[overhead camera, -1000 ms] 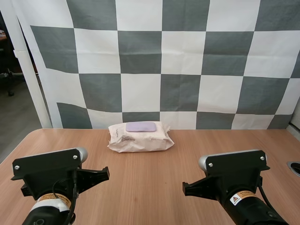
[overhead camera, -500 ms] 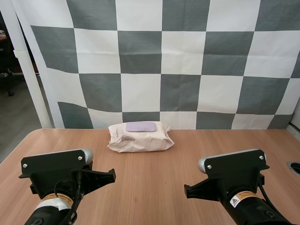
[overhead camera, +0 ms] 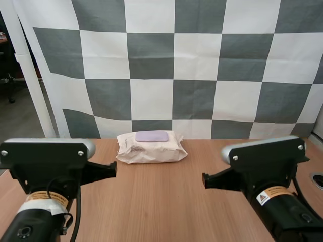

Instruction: Open the wet wipes lid

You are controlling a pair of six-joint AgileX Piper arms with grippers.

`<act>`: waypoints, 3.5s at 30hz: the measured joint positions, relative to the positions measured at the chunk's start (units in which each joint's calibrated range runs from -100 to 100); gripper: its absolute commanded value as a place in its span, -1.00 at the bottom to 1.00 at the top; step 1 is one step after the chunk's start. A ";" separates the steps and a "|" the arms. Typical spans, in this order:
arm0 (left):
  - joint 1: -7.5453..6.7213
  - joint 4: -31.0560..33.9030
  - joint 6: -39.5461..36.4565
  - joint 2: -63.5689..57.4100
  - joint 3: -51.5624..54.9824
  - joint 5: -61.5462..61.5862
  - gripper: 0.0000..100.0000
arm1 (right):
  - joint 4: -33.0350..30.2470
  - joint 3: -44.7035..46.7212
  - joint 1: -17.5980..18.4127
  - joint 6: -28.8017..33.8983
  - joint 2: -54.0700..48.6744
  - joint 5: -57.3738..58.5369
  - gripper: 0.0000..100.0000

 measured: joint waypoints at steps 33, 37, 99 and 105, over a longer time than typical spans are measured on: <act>0.00 0.60 15.38 0.00 -47.92 35.78 -1.00 | 6.06 -53.35 0.00 -12.94 0.00 35.52 -1.00; 0.00 4.94 18.73 0.00 -47.92 32.70 -1.00 | 5.79 -53.35 0.00 -13.48 1.51 38.92 -1.00; 7.89 -58.37 81.84 75.54 -24.46 20.34 0.82 | 18.97 -53.73 0.00 -40.67 53.63 55.47 0.22; 9.66 -68.80 90.85 81.43 -26.14 35.02 0.82 | 19.00 -53.73 0.00 -41.08 55.17 54.62 0.83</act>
